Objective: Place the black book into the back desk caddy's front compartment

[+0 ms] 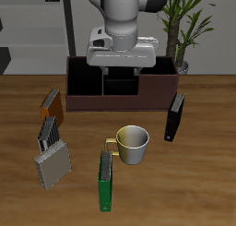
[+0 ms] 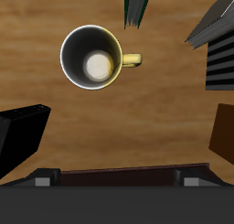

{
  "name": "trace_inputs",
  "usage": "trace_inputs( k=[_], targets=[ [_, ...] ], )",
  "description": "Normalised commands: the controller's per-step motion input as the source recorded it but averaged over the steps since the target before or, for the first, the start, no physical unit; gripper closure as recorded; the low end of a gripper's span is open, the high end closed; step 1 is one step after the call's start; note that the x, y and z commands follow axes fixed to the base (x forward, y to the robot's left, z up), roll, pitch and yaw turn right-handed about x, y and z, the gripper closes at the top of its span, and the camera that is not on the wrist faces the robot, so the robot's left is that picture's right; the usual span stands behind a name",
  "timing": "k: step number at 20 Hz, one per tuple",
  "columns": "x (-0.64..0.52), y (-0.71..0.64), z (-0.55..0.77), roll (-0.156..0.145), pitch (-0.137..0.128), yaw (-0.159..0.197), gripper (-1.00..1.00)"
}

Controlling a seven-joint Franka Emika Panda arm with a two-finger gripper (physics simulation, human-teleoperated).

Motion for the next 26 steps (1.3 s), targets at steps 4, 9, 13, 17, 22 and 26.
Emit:
trace_inputs(
  k=[4, 9, 13, 17, 22, 26],
  targets=[
    [-0.06, 0.33, -0.13, -0.089, -0.011, -0.058, -1.00],
    [-0.23, 0.53, -0.15, -0.015, -0.056, -0.009, -1.00],
    [-0.28, 0.54, -0.26, -0.032, -0.008, -0.048, -1.00],
    [-0.38, 0.76, -0.23, 0.129, -0.027, 0.028, -1.00],
    [-0.19, 0.52, -0.06, 0.049, -0.050, 0.001, -1.00],
    [-0.09, 0.39, 0.00, 0.043, -0.085, -0.012, -1.00]
  ],
)
